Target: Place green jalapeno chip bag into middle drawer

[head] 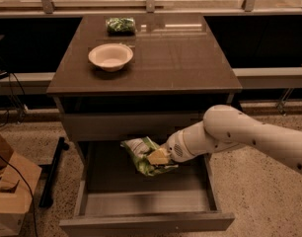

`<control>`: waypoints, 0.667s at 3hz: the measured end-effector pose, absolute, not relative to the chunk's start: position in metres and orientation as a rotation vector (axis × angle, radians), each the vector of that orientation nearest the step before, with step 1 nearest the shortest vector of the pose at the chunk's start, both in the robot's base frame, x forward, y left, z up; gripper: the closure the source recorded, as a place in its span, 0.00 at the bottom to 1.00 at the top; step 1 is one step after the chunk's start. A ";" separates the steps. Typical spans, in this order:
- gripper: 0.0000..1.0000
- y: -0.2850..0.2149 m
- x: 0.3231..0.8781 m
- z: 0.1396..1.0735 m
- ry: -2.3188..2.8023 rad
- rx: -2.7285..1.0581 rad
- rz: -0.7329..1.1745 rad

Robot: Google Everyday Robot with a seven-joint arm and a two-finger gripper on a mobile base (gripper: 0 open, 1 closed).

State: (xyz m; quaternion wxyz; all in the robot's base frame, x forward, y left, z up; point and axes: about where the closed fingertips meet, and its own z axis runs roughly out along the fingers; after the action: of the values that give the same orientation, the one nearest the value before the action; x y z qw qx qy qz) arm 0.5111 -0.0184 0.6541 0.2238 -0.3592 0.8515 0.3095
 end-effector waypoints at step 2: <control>1.00 -0.025 0.502 0.539 2.317 -0.552 1.106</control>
Offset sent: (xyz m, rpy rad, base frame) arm -0.0113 -0.0226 -0.1856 0.4535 0.1696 -0.4078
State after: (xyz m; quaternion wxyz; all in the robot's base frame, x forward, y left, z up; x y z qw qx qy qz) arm 0.5017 -0.0254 0.5393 0.2551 -0.2032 0.8532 0.4072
